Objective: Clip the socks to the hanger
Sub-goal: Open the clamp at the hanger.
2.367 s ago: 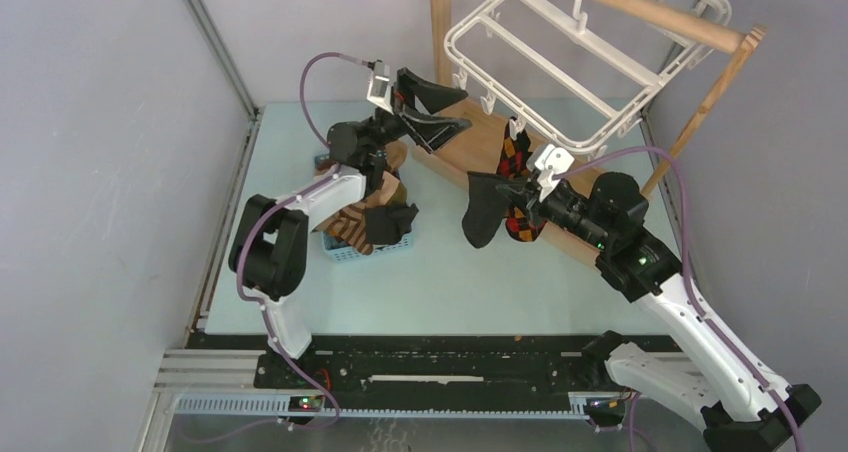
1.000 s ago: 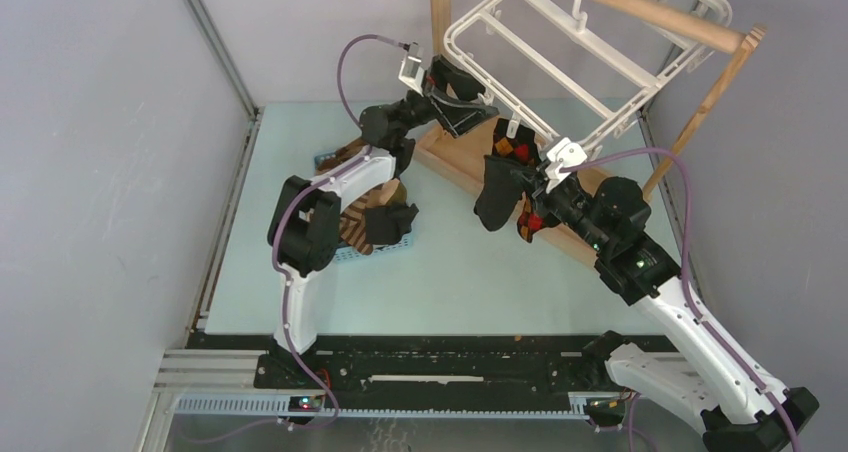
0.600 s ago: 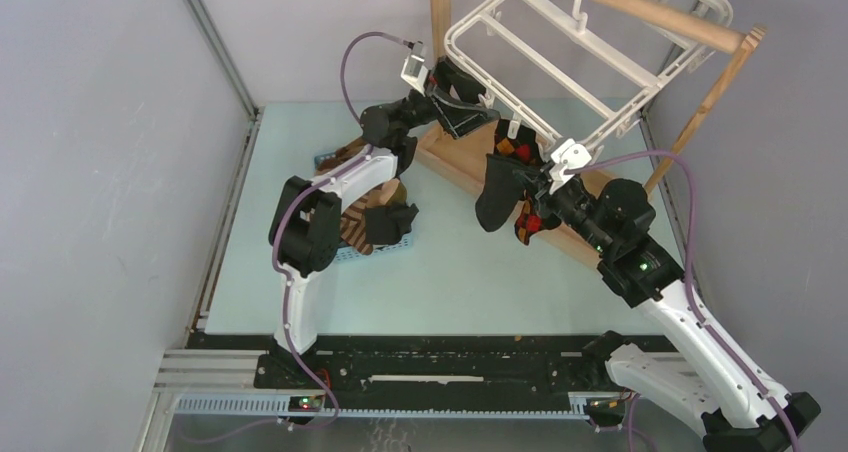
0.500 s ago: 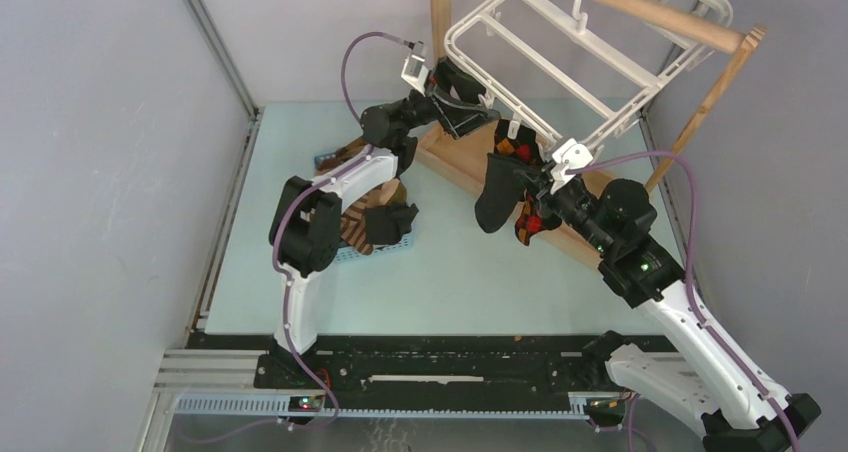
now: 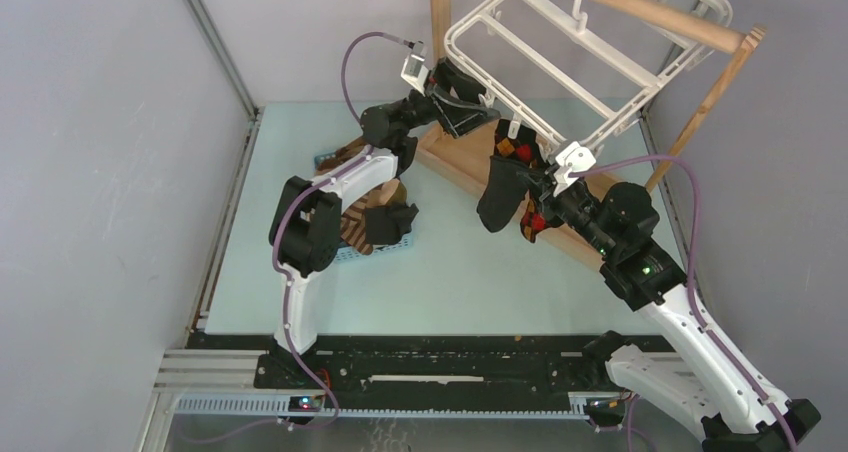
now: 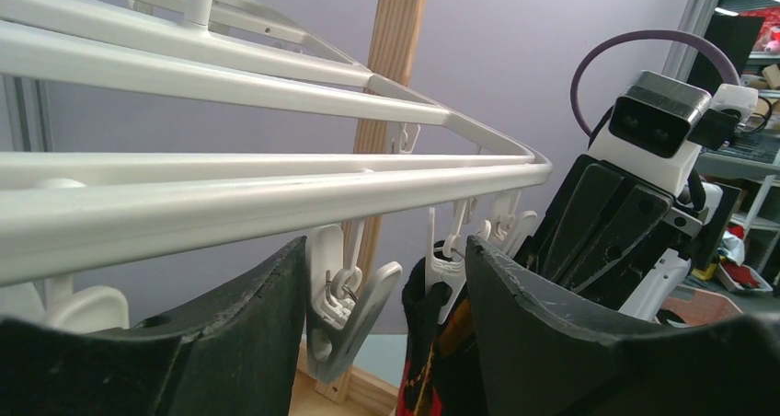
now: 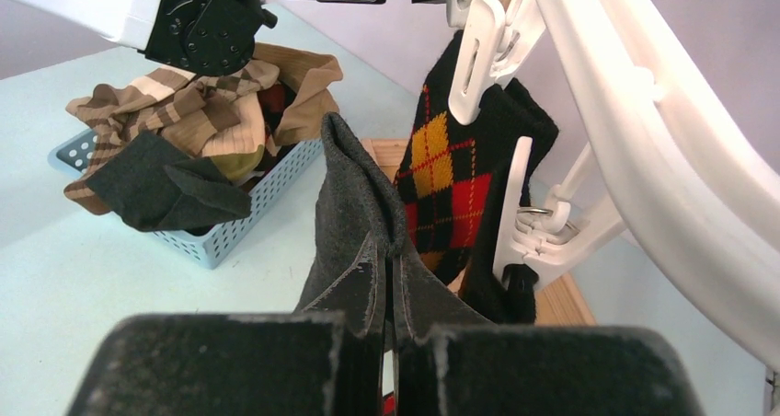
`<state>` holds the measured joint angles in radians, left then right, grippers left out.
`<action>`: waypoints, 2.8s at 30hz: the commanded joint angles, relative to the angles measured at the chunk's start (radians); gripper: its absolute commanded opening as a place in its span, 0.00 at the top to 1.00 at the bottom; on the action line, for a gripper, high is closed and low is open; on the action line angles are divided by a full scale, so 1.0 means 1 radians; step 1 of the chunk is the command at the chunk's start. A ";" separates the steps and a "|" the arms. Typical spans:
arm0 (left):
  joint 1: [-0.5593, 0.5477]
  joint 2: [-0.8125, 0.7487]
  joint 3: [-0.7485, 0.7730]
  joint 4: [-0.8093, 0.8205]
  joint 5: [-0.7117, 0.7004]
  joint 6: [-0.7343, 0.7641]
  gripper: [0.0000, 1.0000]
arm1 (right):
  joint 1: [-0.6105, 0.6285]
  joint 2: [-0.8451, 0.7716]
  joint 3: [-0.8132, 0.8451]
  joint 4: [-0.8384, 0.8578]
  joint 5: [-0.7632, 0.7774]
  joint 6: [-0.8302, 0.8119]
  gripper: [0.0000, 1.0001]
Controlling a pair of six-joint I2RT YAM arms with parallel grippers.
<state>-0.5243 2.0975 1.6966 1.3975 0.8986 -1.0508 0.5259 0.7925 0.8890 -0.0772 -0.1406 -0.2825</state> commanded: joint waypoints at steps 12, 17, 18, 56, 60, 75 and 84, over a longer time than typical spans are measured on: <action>-0.003 -0.076 -0.037 0.048 -0.010 -0.017 0.36 | -0.010 -0.012 0.001 0.042 -0.011 0.020 1.00; -0.003 -0.084 -0.044 0.048 -0.014 -0.017 0.36 | -0.010 -0.013 0.001 0.044 -0.016 0.021 1.00; -0.003 -0.086 -0.045 0.049 -0.015 -0.018 0.36 | -0.009 -0.014 0.001 0.044 -0.016 0.020 1.00; -0.002 -0.094 -0.061 0.046 -0.058 -0.030 0.95 | -0.044 -0.074 0.005 -0.006 -0.207 0.021 1.00; 0.000 -0.097 -0.055 0.034 -0.055 -0.038 0.99 | -0.044 -0.084 0.009 -0.015 -0.265 0.007 1.00; 0.004 -0.088 -0.022 0.016 -0.052 -0.087 1.00 | -0.027 -0.055 0.032 0.003 -0.159 0.070 1.00; 0.004 -0.077 0.009 0.018 -0.036 -0.123 0.99 | 0.039 -0.004 0.061 0.024 -0.094 0.092 1.00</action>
<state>-0.5240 2.0567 1.6505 1.3968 0.8421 -1.1404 0.5312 0.7776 0.8940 -0.0948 -0.2771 -0.2180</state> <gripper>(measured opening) 0.136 0.011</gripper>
